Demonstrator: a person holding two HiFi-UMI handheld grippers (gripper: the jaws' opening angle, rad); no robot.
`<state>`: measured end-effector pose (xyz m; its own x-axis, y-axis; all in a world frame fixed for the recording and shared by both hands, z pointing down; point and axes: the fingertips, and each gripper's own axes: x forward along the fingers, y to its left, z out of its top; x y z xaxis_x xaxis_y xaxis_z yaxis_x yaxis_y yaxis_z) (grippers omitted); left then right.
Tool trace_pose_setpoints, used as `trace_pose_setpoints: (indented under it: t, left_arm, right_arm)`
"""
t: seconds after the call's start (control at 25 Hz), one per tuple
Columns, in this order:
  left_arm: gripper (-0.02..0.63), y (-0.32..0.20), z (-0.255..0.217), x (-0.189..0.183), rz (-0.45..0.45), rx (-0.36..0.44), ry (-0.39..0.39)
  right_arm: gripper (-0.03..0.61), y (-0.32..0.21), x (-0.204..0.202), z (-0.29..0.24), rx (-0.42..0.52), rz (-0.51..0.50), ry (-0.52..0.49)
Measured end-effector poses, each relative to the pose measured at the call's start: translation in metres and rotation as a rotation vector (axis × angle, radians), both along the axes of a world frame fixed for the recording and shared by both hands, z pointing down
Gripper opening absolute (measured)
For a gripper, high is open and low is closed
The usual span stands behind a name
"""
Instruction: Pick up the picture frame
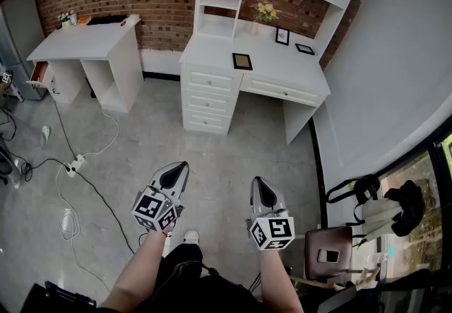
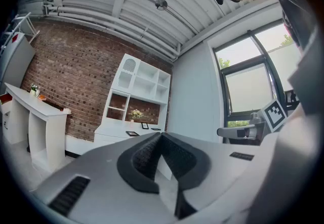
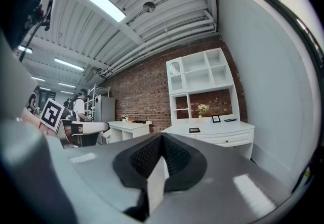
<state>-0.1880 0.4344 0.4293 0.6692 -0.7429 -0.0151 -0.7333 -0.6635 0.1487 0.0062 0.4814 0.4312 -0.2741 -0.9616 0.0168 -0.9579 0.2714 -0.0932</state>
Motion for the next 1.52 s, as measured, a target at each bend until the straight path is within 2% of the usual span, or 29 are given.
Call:
trace_pose_setpoints:
  t: [0.32, 0.72, 0.96, 1.24, 1.52]
  left_arm:
    - [-0.014, -0.072, -0.002, 0.012, 0.046, -0.004, 0.009]
    - [-0.014, -0.136, 0.006, 0.019, 0.101, -0.011, -0.007]
    - [-0.014, -0.16, 0.008, 0.016, 0.104, -0.011, -0.006]
    - [-0.014, -0.186, 0.012, 0.027, 0.102, -0.026, 0.0]
    - [-0.014, -0.234, 0.017, 0.041, 0.082, -0.028, -0.009]
  right_arm:
    - [0.002, -0.069, -0.001, 0.001, -0.009, 0.018, 0.011]
    - [0.002, -0.134, -0.003, 0.009, -0.011, 0.055, 0.011]
    - [0.003, -0.156, -0.005, 0.008, -0.003, 0.062, 0.004]
    - [0.003, -0.181, 0.012, 0.014, -0.021, 0.08, -0.039]
    - [0.003, -0.234, 0.02, 0.019, -0.022, 0.036, -0.042]
